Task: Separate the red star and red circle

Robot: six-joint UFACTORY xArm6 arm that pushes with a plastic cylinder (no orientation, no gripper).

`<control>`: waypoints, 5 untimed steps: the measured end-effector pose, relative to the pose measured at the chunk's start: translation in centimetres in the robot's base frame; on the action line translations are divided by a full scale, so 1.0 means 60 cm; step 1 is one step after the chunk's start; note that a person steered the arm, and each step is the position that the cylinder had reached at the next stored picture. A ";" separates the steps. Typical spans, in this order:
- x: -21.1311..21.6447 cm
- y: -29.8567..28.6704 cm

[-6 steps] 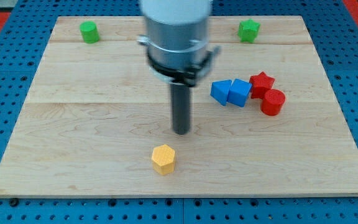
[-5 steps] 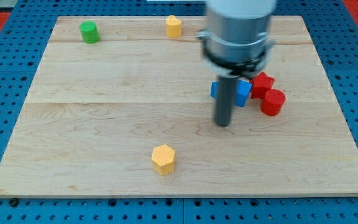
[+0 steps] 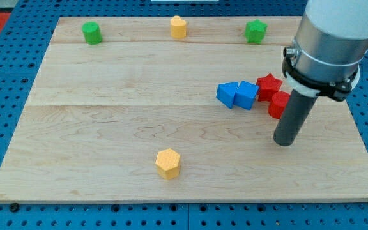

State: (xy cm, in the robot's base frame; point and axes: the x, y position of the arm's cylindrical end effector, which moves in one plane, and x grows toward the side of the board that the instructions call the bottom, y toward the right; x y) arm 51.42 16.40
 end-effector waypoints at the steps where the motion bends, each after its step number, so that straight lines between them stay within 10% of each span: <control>1: -0.051 0.011; 5: -0.286 0.005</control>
